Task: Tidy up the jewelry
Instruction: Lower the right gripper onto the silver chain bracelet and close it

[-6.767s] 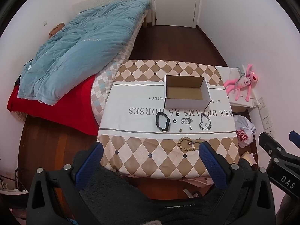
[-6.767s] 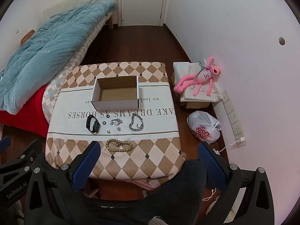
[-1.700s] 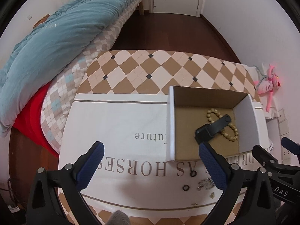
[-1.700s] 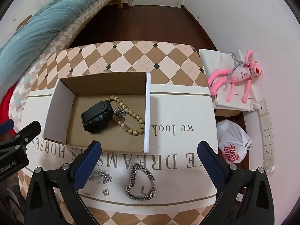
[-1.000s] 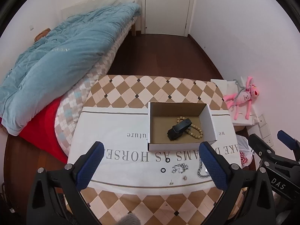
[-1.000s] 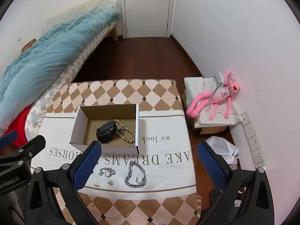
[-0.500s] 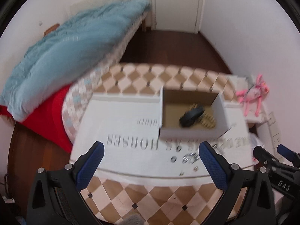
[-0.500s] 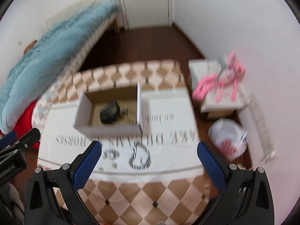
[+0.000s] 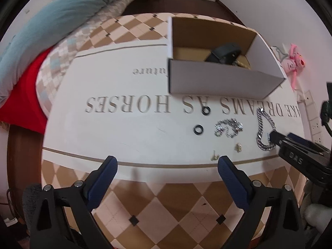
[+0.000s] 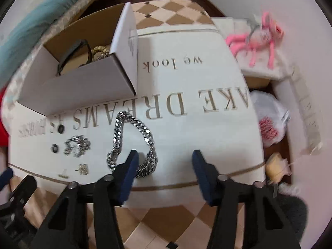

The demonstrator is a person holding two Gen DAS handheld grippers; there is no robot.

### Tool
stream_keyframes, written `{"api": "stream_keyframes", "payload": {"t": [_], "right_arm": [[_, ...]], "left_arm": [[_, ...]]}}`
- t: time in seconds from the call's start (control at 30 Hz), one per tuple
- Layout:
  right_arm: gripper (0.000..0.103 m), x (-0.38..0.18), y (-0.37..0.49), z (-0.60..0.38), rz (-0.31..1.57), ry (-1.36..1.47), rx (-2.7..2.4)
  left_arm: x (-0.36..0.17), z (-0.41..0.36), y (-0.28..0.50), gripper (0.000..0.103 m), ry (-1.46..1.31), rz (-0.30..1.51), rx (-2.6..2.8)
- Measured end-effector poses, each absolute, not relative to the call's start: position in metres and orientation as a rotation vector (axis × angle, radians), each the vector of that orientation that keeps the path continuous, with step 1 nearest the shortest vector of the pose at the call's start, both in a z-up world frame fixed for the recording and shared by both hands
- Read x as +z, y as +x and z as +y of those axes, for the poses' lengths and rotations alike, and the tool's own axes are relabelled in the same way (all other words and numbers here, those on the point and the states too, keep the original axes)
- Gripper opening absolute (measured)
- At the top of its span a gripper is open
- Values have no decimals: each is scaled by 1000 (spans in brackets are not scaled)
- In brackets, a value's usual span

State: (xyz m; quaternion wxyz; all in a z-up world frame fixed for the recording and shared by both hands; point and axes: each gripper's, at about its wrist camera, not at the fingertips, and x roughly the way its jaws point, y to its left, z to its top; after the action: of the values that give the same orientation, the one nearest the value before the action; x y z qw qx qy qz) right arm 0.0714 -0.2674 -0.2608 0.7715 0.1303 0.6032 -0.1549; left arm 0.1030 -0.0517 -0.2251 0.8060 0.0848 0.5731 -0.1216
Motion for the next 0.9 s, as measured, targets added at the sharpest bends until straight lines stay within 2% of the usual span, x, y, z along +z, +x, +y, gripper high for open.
{"api": "stream_keyframes", "payload": {"t": [0.03,0.07,0.1,0.13,0.33,0.53,0.63,0.8,0.87,0.9], "right_arm": [[42,-261,72,-266,1304,271,-337],[23,-259,72,-263,1286,258,-331],[12,-257,72,-263,1279,251,-327],[8,-257,71,-262,1282,247,-323],[7,-254,49,-274,1297,303,-310],[7,-256,32,-289,1291,329,-349],[7,-256,32,-292,1291,332,-357],[7,-256,34,-290,1293,310,-362],[7,-256,34,-290,1292,311,-362],[7,-256,34,-290,1293,311,-362]], "left_arm": [[-227,-53,102,98,180,1232,-267],[-229,-54,102,98,176,1239,-272],[-230,-55,101,98,172,1243,-278],[-231,-58,101,98,169,1246,-287],[-239,-66,97,97,160,1271,-334],[-252,-83,94,66,187,1308,-382],[-255,-90,96,42,206,1310,-390],[-254,-95,100,23,218,1290,-389],[-254,-95,101,10,215,1283,-395],[-255,-95,101,8,215,1280,-397]]}}
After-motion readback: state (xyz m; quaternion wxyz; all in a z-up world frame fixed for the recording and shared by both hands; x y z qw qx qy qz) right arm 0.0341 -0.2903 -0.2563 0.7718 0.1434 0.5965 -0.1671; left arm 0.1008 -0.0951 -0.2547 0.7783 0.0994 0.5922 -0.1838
